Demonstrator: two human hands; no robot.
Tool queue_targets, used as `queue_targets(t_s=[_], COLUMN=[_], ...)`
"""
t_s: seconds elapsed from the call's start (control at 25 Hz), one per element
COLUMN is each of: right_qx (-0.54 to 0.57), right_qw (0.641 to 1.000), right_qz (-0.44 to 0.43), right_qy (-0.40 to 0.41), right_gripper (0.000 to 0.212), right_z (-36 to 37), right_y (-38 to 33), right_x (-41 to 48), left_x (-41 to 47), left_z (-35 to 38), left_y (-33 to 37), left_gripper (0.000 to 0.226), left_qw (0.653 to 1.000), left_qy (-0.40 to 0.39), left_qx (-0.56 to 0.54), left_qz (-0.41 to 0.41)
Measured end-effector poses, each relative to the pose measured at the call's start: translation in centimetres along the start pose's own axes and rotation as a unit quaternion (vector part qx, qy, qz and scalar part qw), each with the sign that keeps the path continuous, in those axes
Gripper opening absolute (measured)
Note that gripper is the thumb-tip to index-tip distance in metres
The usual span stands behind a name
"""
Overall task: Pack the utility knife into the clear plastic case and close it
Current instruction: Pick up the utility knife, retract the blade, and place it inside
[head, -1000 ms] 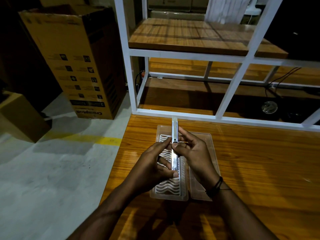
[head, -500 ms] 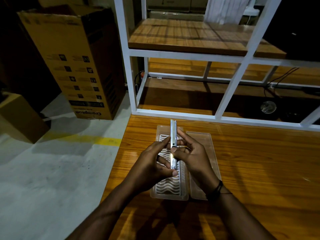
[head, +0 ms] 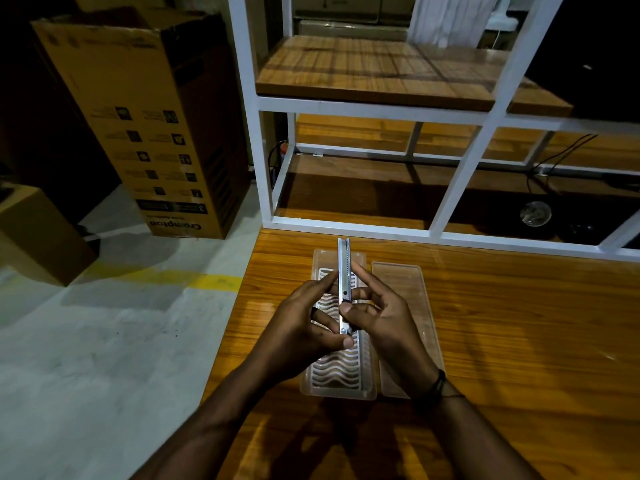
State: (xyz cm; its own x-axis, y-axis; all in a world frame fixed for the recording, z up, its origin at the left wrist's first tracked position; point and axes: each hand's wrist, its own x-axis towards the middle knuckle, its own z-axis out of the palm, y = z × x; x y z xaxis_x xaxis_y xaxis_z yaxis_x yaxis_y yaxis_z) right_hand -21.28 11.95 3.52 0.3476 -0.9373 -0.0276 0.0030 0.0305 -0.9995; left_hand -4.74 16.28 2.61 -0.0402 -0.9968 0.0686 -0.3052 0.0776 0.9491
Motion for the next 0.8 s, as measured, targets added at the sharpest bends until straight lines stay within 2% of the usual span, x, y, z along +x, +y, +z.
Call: queue_targets(t_s=[0.2, 0.44, 0.8], right_qx=[0.017, 0.056, 0.049], right_qw=[1.000, 0.997, 0.997], right_qz=[0.008, 0.050, 0.046], right_qy=[-0.001, 0.023, 0.026], right_gripper=[0.065, 0.041, 0.041], right_z=[0.1, 0.4, 0.6], right_y=[0.0, 0.9, 1.3], right_x=[-0.6, -0.5, -0.2], left_x=[-0.2, -0.1, -0.2], left_z=[0.0, 0.1, 0.2], left_y=[-0.2, -0.5, -1.0], left_gripper=[0.108, 0.099, 0.100], left_qw=[1.000, 1.000, 1.000], left_qy=[-0.006, 0.005, 0.004], left_qx=[0.009, -0.001, -0.009], left_qz=[0.009, 0.004, 0.003])
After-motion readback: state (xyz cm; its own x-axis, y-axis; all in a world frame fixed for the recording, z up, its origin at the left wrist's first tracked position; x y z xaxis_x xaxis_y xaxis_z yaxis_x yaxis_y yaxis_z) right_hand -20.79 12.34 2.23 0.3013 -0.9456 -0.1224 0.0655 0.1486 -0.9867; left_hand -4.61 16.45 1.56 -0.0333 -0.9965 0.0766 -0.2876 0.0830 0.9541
